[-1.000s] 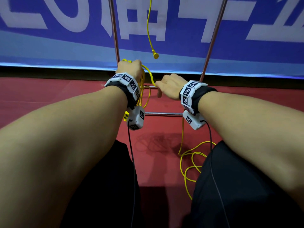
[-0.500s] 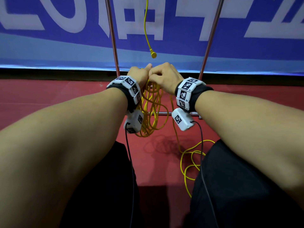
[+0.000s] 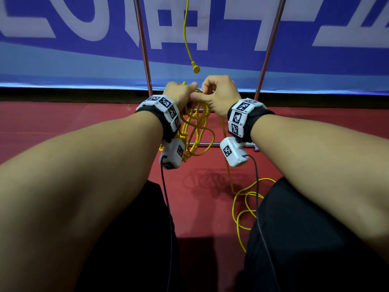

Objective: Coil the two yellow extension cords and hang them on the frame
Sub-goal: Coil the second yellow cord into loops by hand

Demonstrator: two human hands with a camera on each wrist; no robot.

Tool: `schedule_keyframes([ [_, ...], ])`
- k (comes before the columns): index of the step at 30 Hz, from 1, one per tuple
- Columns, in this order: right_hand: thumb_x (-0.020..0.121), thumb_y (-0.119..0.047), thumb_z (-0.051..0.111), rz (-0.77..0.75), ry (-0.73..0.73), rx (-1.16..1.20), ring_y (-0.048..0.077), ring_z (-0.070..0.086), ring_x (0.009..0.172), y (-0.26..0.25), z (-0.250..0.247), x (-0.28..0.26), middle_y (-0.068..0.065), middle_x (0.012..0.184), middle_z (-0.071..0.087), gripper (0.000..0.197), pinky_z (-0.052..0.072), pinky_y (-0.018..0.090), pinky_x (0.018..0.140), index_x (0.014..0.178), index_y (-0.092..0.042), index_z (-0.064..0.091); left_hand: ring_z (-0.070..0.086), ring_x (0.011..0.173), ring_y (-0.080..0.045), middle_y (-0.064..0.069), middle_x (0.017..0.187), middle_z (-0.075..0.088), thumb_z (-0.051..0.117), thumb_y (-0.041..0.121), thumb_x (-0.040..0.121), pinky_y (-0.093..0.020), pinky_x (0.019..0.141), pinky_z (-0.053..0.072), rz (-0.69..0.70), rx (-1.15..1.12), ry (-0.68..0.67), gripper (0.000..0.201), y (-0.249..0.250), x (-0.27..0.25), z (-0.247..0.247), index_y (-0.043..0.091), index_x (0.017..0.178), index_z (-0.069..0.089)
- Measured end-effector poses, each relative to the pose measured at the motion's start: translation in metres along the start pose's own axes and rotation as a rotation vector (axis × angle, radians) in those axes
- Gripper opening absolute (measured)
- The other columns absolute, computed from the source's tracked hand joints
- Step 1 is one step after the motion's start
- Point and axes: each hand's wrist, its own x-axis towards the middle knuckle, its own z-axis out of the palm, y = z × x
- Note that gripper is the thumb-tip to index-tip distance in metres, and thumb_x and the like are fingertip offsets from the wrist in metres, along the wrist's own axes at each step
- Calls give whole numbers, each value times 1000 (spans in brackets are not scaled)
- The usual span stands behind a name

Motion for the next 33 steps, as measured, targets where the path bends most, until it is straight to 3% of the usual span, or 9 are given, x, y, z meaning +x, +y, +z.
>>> schedule_keyframes([
  [2,65,-53,84,7,-10,28,9,46,55,0,3,1,-7,60,55,43,43,26,56,64,-21,55,49,38,-18,-10,55,56,65,31,94,-21,45,39,6,18,-2,38,2,-1,-3,4,69,60],
  [5,58,-61,78,28,-38,94,12,47,55,1,5,2,-4,60,55,46,43,28,55,63,-23,53,55,49,-17,-7,66,61,69,38,89,-23,50,42,-6,46,48,39,4,1,-4,-1,96,68],
  [8,67,-47,85,57,-114,193,18,52,56,7,3,4,7,63,58,39,44,31,55,67,-22,56,58,54,-15,-3,73,62,70,44,87,-21,47,41,-40,55,89,51,7,2,-5,0,113,65],
  [11,80,-25,83,109,-259,140,20,58,54,20,-6,1,13,64,62,28,49,29,56,73,-11,60,54,59,-21,-4,74,59,69,46,89,-26,52,39,-69,63,124,43,10,5,-9,5,99,61],
  [15,95,-43,64,228,-417,23,23,64,65,43,-17,-8,5,66,69,41,44,25,53,74,-7,62,54,64,-23,-8,77,59,71,46,86,-31,59,42,-87,21,185,48,9,9,-15,2,104,65],
  [19,101,-46,51,274,-350,39,16,55,50,37,-21,-6,4,59,53,46,36,18,42,74,-10,60,48,50,-18,-4,65,53,69,44,89,-21,44,36,-59,66,163,39,5,11,-16,6,89,61],
  [22,103,-44,44,300,-270,9,17,43,49,30,-22,2,1,55,47,49,42,24,50,72,-13,67,44,42,-16,-3,59,51,70,40,89,-15,37,31,-65,79,107,36,0,9,-16,8,79,57],
  [27,95,-40,53,279,-210,-35,18,42,56,29,-22,9,-9,45,50,40,36,29,55,68,-21,74,49,37,-18,-6,56,59,71,33,87,-23,47,41,-108,34,30,38,-2,4,-19,-3,99,70],
  [33,87,-38,71,198,-174,46,4,40,45,28,-18,7,-12,46,46,31,34,24,56,76,-10,73,52,37,-20,-6,49,58,70,34,89,-25,46,44,-124,66,-94,33,-2,-4,-13,1,86,67],
])
